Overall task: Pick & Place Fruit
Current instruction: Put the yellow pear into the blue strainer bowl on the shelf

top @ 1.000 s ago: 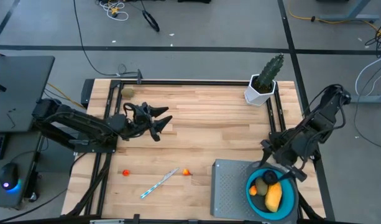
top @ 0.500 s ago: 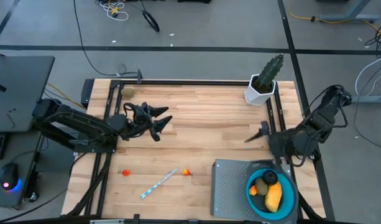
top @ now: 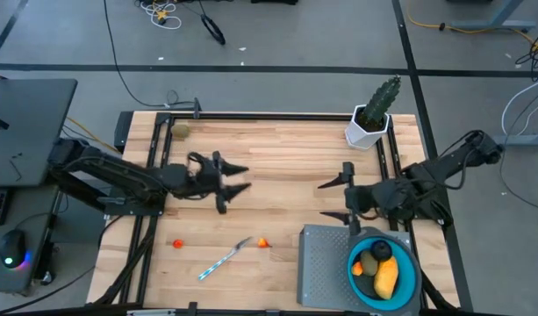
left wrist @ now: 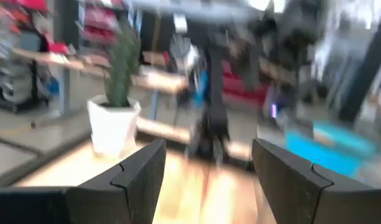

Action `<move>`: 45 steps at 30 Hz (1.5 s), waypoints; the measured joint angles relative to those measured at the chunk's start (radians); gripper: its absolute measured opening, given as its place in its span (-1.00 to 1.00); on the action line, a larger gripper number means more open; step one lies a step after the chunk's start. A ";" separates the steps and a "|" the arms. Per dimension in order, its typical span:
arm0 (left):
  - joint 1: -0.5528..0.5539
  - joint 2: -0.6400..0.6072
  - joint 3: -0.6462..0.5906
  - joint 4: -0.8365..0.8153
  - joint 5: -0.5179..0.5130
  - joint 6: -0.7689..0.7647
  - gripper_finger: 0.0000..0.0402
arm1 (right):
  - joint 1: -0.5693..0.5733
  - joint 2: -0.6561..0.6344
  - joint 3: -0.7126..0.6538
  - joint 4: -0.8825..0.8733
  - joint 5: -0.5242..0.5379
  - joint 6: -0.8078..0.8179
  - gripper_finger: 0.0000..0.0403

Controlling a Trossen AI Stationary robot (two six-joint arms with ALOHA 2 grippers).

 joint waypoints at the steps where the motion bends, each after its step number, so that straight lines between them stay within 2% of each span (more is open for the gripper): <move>1: -0.009 0.018 0.041 -0.077 0.004 0.002 0.23 | -0.007 0.000 0.000 -0.004 -0.018 -0.008 0.59; 5: -0.048 0.131 0.242 -0.451 -0.025 -0.060 0.23 | -0.022 0.000 0.000 -0.005 -0.042 -0.034 0.56; 8: -0.081 0.250 0.386 -0.650 -0.022 -0.080 0.23 | -0.028 -0.001 -0.017 -0.006 -0.041 -0.044 0.53; 13: -0.141 0.437 0.582 -0.830 0.015 -0.034 0.23 | -0.028 -0.011 -0.033 -0.007 -0.041 -0.051 0.52; 17: -0.196 0.555 0.685 -0.943 0.033 -0.065 0.23 | -0.028 -0.012 -0.034 -0.016 -0.041 -0.051 0.51; 28: -0.280 0.757 0.698 -0.945 0.034 -0.199 0.23 | -0.026 -0.012 -0.034 -0.036 -0.041 -0.042 0.51; 36: -0.269 0.806 0.696 -0.954 0.085 -0.301 0.23 | -0.026 -0.011 -0.034 -0.041 -0.042 -0.039 0.51; 41: -0.259 0.810 0.697 -0.971 0.027 -0.307 0.28 | -0.026 -0.011 -0.034 -0.043 -0.043 -0.039 0.51; 45: -0.256 0.810 0.697 -0.980 0.048 -0.311 0.35 | -0.026 -0.011 -0.035 -0.045 -0.044 -0.039 0.51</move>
